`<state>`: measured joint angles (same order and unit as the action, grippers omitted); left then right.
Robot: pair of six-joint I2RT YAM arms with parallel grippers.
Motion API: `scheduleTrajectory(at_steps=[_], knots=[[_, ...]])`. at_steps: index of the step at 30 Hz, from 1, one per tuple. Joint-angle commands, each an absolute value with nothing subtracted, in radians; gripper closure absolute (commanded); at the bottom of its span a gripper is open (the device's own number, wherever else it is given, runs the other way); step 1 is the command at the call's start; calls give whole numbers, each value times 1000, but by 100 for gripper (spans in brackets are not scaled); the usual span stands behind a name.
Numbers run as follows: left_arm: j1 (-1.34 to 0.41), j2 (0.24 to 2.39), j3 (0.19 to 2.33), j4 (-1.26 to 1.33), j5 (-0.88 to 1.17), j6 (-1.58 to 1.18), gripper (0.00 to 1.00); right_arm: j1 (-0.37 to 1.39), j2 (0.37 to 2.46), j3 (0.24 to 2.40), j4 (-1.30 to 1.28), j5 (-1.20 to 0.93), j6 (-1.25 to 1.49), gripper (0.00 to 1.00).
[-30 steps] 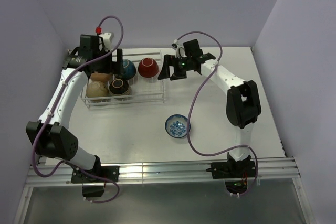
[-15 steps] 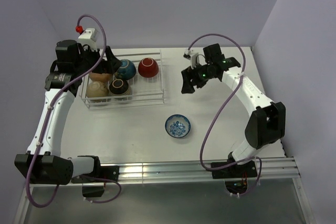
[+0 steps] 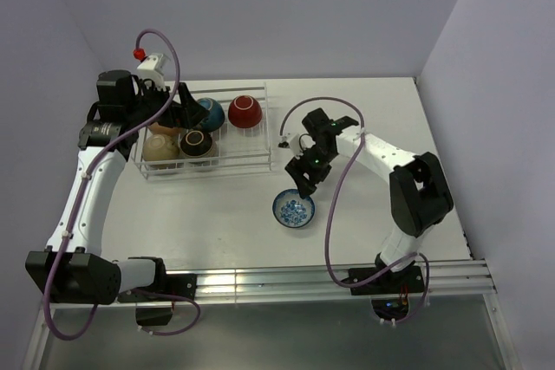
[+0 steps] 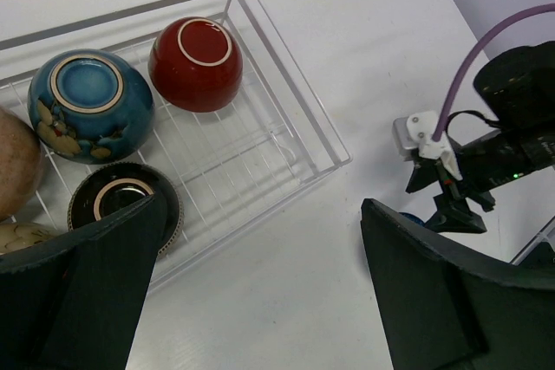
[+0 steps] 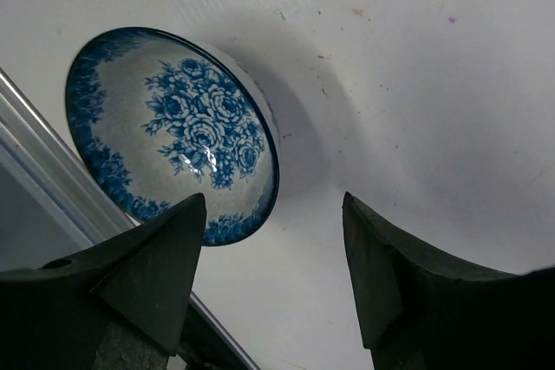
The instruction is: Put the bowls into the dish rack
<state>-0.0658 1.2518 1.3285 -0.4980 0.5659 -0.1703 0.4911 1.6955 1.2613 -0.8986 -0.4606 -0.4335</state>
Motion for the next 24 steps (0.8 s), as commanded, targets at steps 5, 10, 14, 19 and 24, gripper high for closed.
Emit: scheduleTrajectory(at_steps=[5,10,14,19,24], knots=[[-61,1233,1322,-463,606,-183,1,532,1807,1233,-828,-431,-416,35],[-61,1235,1321,-457,611,-187,1,535,1848,1244,-808,-472,-407,53],[-61,1238,1324,-454,618,-193,1,535,1852,1233,-810,-541,-408,79],[-61,1232,1301,-410,656,-230,6,491,1844,1241,-905,-719,-466,100],[-61,1189,1238,-313,724,-276,7,381,1825,1340,-1208,-1079,-701,100]])
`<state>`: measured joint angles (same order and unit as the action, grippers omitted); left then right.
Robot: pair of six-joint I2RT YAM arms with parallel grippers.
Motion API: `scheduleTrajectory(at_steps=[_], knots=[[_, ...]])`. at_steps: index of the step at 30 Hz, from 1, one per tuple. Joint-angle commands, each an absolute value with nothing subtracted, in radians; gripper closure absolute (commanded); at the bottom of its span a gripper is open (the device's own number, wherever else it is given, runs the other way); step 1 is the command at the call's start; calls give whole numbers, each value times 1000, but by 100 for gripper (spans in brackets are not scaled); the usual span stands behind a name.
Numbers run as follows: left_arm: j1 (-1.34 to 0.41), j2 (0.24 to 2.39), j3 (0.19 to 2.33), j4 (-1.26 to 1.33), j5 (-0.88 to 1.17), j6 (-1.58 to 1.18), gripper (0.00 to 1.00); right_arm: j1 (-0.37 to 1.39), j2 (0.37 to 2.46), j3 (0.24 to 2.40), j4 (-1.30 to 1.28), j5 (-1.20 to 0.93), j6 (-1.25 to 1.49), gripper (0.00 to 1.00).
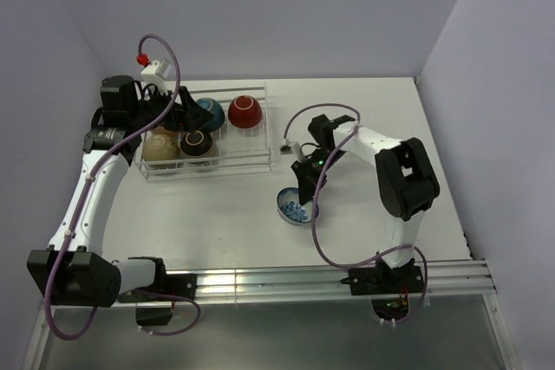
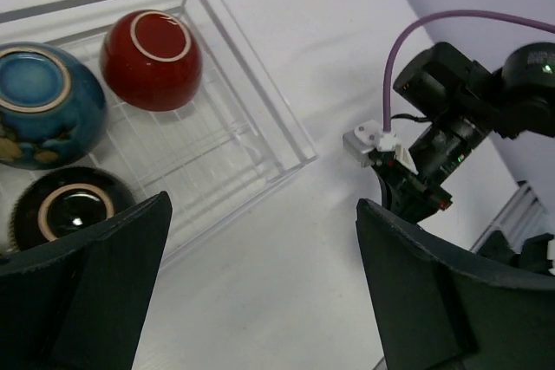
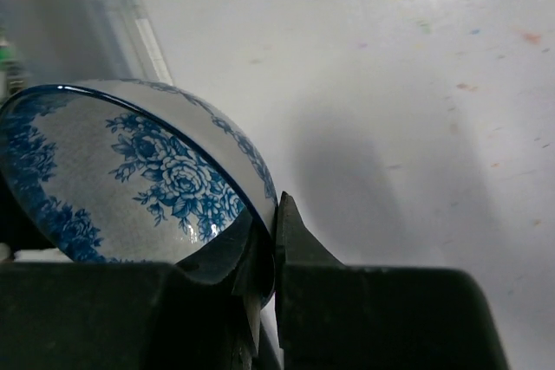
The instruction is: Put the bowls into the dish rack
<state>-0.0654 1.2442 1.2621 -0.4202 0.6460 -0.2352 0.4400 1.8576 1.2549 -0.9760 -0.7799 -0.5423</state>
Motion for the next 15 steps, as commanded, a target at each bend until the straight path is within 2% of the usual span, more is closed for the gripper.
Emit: scheduleTrajectory(at_steps=[1,3,15], knots=[[-61,1184,1230,-299,759,-302,8,367,1825,1363,-1270,-1136,-747,100],[-61,1175,1212,-255,799,-346,8,348,1844,1451,-1442,-1241,-889,100],[-64,1157,1195,-178,919,-569,9,348,1853,1744,-1442,-1416,-710,100]])
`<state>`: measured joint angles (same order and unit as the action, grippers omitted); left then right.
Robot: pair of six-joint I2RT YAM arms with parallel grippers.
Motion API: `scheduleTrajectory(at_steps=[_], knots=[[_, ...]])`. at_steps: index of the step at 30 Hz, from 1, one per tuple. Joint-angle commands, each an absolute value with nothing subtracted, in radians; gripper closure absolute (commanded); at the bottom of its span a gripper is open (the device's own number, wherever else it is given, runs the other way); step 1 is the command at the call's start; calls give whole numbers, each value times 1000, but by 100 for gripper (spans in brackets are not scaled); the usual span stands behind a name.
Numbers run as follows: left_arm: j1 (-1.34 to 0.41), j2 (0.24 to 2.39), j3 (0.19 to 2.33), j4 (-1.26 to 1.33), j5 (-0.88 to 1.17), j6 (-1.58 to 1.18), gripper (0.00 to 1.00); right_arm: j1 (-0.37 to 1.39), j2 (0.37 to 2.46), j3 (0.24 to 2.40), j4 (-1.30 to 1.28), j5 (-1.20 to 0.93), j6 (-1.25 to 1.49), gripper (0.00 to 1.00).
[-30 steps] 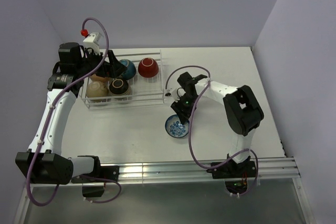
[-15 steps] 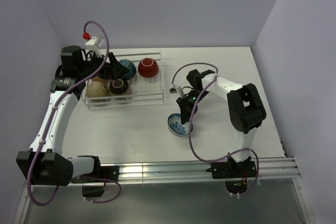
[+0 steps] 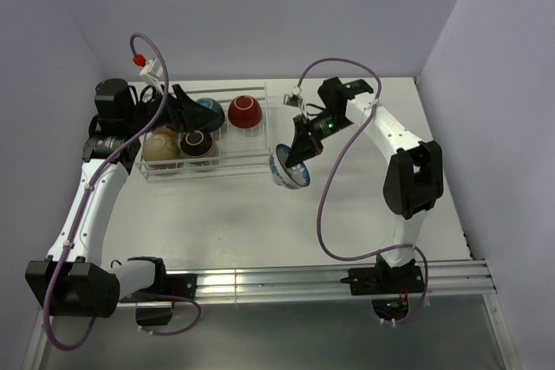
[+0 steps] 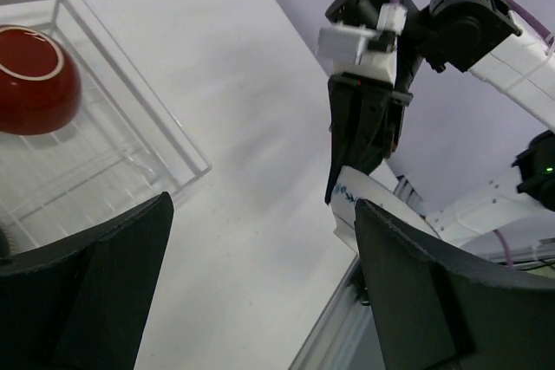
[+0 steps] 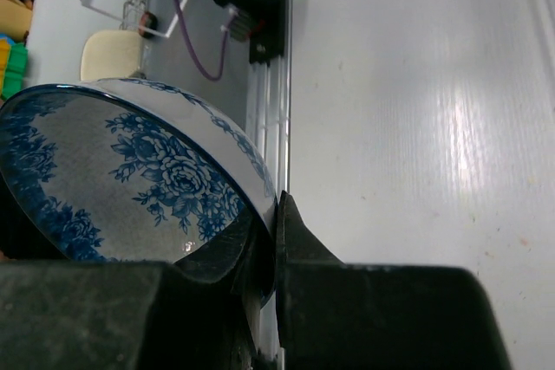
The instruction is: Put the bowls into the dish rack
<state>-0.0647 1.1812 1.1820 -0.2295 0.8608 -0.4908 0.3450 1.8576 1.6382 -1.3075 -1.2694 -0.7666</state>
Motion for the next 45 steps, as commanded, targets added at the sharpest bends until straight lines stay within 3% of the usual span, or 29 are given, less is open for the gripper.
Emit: scheduleTrajectory(at_steps=[1,7,10,15,25,45], knots=[[-64,1155,1193,-172,936,-583,9,348,1861,1800,-1442,-1437,-686,100],[-67,1069,1059,49,1028,-770,7,350,1905,2027,-1422,-1513,-585,100],[-75,1057,1048,91,1040,-798,7,362,1887,2048,-1284,-1441,-386,100],[-90,1075,1091,34,1026,-789,8,373,1652,1731,-500,-1117,150,100],[-121,1094,1065,45,1065,-810,5,376,1704,1830,-483,-1120,202,100],[-253,1134,1065,193,891,-943,1,416,1743,1802,-413,-1101,313,100]])
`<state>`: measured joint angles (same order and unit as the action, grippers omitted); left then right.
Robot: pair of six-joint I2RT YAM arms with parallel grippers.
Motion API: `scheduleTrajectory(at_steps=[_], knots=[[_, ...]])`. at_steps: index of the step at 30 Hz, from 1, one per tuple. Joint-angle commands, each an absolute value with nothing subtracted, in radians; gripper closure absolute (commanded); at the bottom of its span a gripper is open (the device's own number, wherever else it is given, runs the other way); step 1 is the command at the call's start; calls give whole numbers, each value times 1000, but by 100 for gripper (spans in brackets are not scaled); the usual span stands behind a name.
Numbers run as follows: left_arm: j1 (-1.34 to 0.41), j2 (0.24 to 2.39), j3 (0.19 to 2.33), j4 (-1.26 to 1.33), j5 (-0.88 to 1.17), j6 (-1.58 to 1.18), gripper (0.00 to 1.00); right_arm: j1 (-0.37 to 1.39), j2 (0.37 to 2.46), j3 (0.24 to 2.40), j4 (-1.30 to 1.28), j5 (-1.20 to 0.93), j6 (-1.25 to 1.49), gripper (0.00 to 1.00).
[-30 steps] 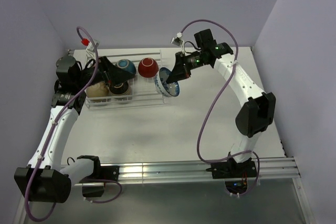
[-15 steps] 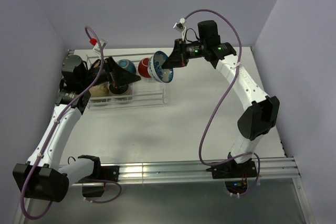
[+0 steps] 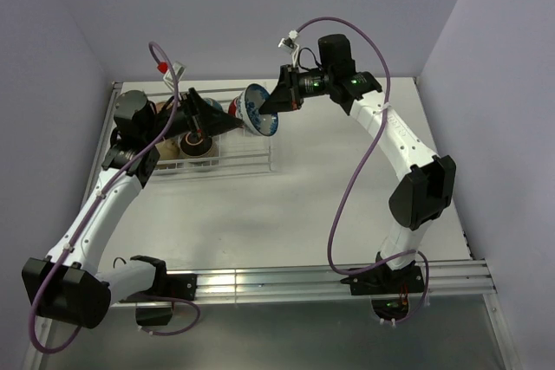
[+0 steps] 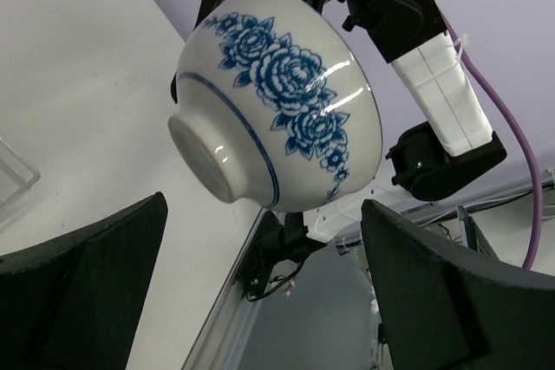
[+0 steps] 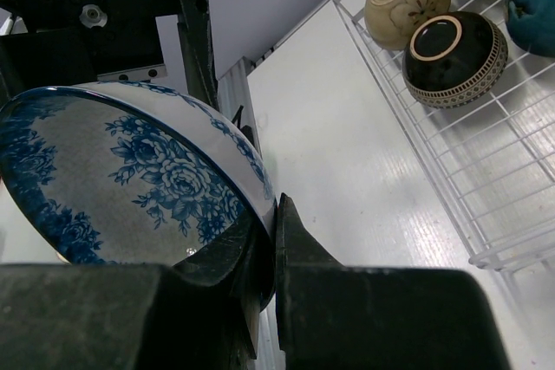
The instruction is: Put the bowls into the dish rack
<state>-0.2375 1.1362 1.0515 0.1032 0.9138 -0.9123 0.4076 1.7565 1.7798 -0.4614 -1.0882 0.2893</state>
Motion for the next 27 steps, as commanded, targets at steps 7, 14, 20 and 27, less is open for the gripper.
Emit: scheduleTrajectory(at_steps=[7,14,20,27], knots=[[-270,1143,1075,222,894,-974,1,428,1759,1804,-439,-1065,296,100],[-285,1155,1103,218,887,-974,4,451,1769,1804,-480,-983,261,100],[-287,1164,1115,193,871,-963,12,457,1776,1816,-505,-930,255,100],[-287,1167,1115,202,867,-963,24,471,1784,1818,-532,-897,235,100]])
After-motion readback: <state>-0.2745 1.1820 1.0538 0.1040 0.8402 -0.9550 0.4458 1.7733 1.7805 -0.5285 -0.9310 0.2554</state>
